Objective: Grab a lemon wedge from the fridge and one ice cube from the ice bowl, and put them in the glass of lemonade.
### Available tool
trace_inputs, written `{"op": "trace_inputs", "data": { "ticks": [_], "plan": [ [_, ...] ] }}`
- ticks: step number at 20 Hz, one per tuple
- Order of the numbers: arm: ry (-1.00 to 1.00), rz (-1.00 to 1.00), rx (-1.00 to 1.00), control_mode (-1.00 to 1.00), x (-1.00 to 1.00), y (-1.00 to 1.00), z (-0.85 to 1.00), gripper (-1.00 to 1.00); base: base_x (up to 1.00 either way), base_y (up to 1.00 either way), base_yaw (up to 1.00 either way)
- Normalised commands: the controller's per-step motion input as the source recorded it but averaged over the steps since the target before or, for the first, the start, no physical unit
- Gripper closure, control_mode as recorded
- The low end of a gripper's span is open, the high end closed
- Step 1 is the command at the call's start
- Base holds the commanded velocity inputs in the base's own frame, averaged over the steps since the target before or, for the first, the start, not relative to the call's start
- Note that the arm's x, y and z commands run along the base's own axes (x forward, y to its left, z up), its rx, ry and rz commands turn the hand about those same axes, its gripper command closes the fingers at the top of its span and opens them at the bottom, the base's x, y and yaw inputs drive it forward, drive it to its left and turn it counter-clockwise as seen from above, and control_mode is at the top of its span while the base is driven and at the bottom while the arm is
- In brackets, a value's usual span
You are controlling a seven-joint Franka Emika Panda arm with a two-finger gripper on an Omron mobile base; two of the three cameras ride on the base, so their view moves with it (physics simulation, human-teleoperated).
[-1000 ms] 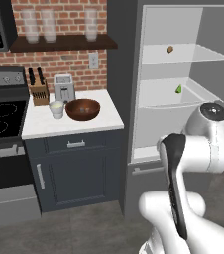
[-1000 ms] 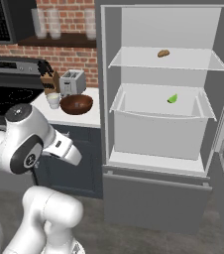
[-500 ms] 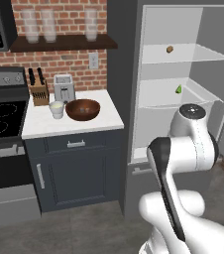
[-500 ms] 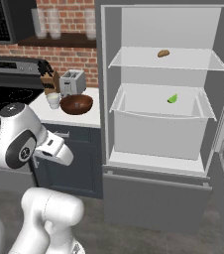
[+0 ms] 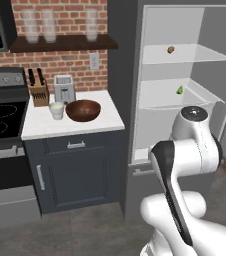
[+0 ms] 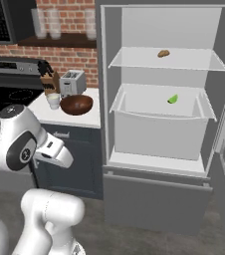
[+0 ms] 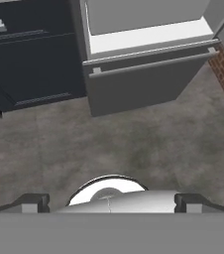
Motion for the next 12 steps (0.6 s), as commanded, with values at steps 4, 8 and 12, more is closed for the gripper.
{"op": "trace_inputs", "data": {
  "ticks": [4,8,12],
  "plan": [
    [0.00,0.00,0.00,1.00,0.00,0.00,0.00,-1.00,-0.29,-0.66,0.03],
    [0.00,0.00,0.00,1.00,0.00,0.00,0.00,-1.00,-0.16,-0.88,0.02],
    [0.00,0.00,0.00,1.00,0.00,0.00,0.00,-1.00,-0.04,-0.81,0.04]
  ]
}}
